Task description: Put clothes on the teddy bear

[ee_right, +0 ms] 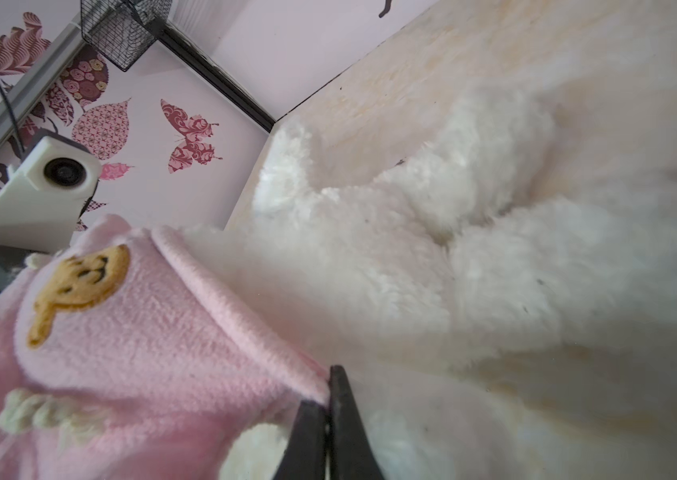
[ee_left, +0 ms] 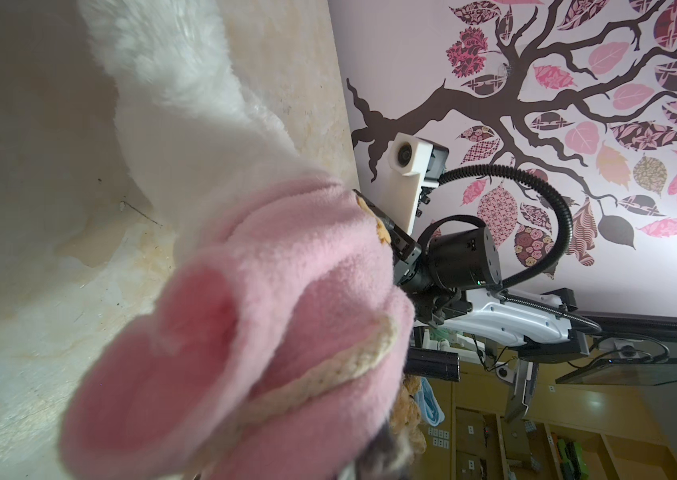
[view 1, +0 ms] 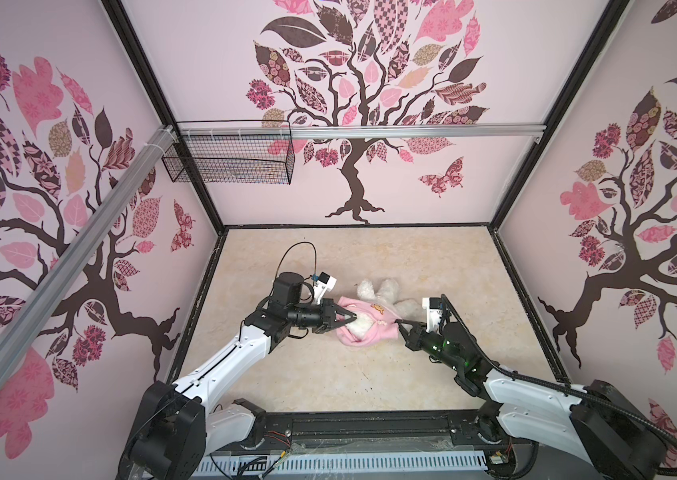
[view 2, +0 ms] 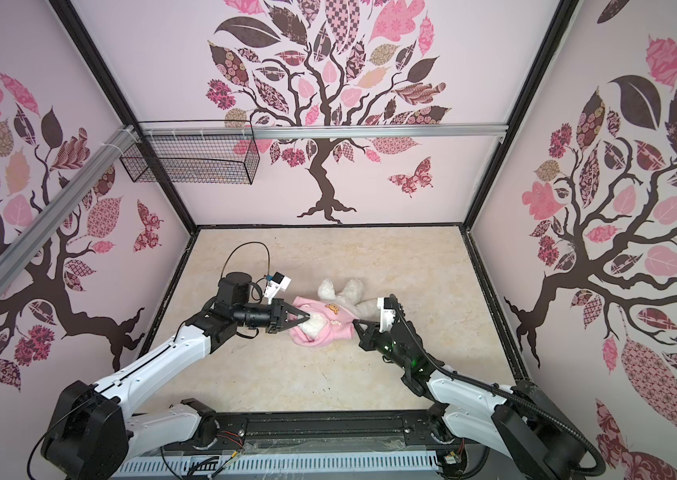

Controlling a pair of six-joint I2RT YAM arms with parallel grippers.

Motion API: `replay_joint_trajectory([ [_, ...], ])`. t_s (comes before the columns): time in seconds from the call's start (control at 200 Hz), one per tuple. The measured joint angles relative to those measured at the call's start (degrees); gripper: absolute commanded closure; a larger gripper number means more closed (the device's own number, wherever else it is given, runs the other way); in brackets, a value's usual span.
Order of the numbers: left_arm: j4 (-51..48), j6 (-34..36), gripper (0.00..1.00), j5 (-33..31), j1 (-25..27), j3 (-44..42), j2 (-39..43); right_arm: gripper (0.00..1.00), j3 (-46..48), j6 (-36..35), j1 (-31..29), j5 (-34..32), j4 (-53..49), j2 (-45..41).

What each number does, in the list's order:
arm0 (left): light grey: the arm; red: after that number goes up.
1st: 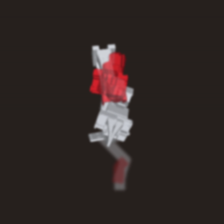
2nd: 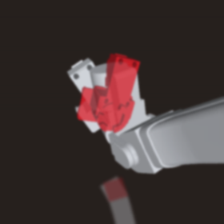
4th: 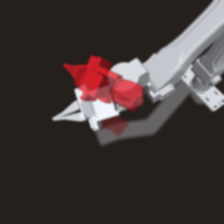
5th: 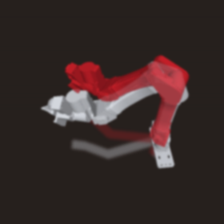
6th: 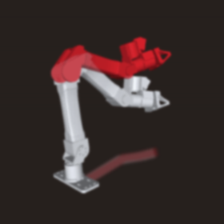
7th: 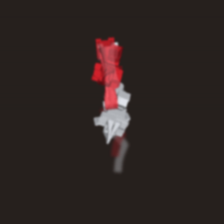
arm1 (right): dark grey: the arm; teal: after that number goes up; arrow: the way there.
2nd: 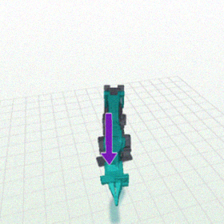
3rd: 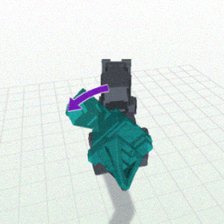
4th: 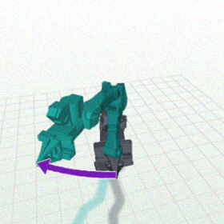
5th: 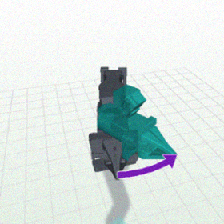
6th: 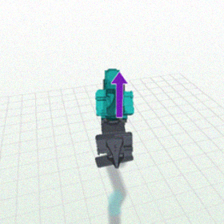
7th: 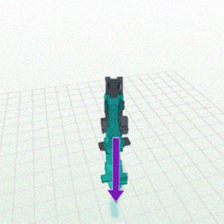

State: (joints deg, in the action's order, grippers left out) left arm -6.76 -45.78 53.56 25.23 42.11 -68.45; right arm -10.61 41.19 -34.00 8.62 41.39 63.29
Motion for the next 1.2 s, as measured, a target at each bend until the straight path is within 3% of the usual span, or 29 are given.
replay_joint_trajectory([
  [0.155,1.0,-2.4,1.00,-1.2,-1.3,0.0,-0.3,1.00,-4.1,-2.8,3.7,7.6,0.0,7.0],
  [0.24,2.1,-6.4,1.00,-2.9,-2.3,0.0,-0.3,0.85,-6.4,-5.5,4.9,11.6,-0.7,8.9],
  [0.375,8.1,-20.8,1.00,-9.2,-3.1,-2.5,0.7,0.71,-10.3,-11.4,5.7,15.7,-5.9,9.3],
  [0.525,12.8,-37.2,1.00,-17.1,-3.6,-5.7,2.9,0.66,-11.2,-17.0,3.8,14.4,-12.0,4.4],
  [0.64,15.9,-46.4,1.00,-22.3,-3.6,-5.9,4.5,0.65,-11.2,-20.1,-1.5,12.7,-12.2,-0.6],
  [0.775,22.0,-55.9,1.00,-28.0,-3.5,-9.2,6.6,0.66,-9.7,-21.1,-8.7,11.0,-4.0,0.7],
  [0.905,25.6,-62.6,1.00,-32.1,-3.2,-13.2,7.1,0.66,-9.1,-20.2,-14.0,7.8,5.6,9.9],
  [1.2,29.6,-69.0,1.00,-34.0,-1.3,-15.2,6.8,0.60,-13.5,-10.4,-17.2,0.2,29.6,32.6],
])
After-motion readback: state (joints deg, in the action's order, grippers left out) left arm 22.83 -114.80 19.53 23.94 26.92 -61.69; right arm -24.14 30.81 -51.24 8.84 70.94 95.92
